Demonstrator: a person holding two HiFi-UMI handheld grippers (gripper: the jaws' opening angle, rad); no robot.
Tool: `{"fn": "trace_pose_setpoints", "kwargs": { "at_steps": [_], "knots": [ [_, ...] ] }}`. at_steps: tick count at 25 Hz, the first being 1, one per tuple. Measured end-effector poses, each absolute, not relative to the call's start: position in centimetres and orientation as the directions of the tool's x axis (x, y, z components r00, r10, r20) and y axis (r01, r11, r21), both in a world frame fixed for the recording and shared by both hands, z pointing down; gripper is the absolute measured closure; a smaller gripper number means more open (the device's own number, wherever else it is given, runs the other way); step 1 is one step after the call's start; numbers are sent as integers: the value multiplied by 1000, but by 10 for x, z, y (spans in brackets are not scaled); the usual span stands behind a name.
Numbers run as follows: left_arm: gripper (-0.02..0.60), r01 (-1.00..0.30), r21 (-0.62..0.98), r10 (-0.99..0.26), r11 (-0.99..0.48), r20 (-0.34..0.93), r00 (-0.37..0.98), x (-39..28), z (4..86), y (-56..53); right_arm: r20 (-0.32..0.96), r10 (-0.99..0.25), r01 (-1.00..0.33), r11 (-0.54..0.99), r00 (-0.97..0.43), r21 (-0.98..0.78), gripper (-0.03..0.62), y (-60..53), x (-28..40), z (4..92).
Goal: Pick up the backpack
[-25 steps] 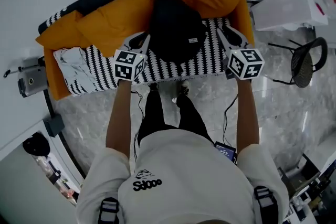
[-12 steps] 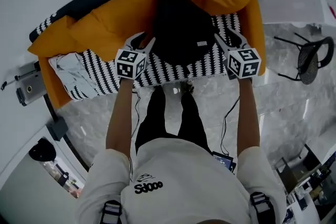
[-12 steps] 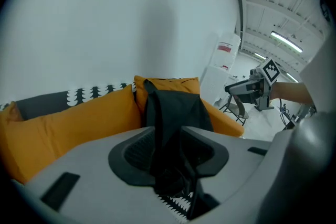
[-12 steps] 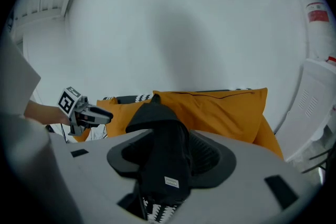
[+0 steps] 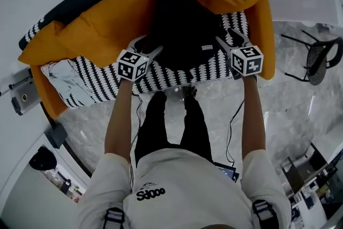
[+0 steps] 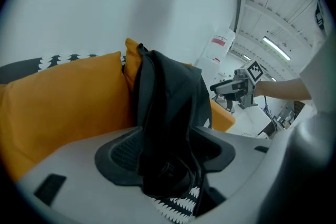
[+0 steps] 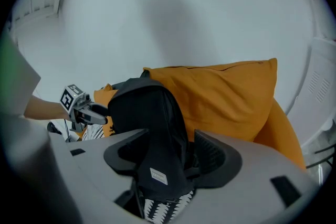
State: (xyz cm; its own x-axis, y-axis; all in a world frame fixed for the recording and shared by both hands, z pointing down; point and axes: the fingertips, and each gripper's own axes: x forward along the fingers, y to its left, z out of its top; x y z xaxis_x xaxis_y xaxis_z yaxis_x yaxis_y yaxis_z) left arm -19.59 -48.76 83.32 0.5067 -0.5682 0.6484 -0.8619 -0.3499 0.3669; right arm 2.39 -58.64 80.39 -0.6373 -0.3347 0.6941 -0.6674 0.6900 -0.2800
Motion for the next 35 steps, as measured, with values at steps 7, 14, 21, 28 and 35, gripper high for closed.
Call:
{"fn": "trace_pose_setpoints", "kwargs": {
  "at_steps": [7,14,21,28,35],
  "knots": [
    [291,-841,414,-559,-348,629,541,-199,869,-498,700,-277,-618,730,-658,-292,321,-595,20,842],
    [285,-837,392,-551,-382,631,546,-201,884,-518,687,-284,-613,734,-669,-293,318,-608,9,860],
    [287,-836,386,-493,-390,679,543,-192,909,-520,696,-259,-628,698,-670,-344,318,-611,1,879],
    [324,-838,412,-498,-357,675,544,-195,914,-520,716,-270,-634,712,-644,-302,322,-612,-6,888],
    [421,-837,418,-503,-354,669,547,-191,913,-516,713,-284,-645,703,-641,-300,354,-606,-7,885]
  ]
}}
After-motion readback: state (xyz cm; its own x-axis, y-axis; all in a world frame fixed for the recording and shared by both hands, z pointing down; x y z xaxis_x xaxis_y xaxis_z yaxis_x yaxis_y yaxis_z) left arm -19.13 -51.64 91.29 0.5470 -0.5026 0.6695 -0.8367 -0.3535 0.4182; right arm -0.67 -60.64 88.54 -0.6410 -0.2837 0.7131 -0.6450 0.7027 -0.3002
